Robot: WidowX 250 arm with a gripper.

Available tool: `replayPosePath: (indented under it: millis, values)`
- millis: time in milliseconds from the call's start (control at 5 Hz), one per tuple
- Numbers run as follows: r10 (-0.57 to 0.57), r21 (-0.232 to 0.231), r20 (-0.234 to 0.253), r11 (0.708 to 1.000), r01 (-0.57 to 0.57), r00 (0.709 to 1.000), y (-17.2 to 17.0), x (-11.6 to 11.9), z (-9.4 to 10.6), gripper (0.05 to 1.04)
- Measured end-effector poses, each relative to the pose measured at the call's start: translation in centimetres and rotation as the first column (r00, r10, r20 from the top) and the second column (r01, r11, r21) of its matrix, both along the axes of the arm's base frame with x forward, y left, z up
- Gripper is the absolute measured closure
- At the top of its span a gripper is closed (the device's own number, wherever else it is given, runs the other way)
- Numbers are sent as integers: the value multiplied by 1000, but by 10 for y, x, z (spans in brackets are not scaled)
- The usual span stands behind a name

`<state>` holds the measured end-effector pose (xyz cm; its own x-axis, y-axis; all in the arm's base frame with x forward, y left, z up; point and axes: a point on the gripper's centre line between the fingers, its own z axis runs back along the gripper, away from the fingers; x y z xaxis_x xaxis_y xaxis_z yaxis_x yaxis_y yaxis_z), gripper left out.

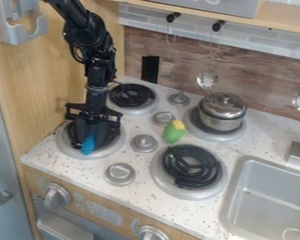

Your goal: Move the blue fork to left bottom of the buner

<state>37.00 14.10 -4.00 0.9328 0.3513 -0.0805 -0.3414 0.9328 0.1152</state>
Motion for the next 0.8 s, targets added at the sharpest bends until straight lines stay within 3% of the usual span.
replayPosePath:
  millis: [400,600,800]
  values:
    - [-18,36,19,999,18,1000,-7,4,5,103]
    - [-54,93,97,995,45,994,-22,10,51,70]
    - [-97,87,147,993,84,984,-46,4,82,78]
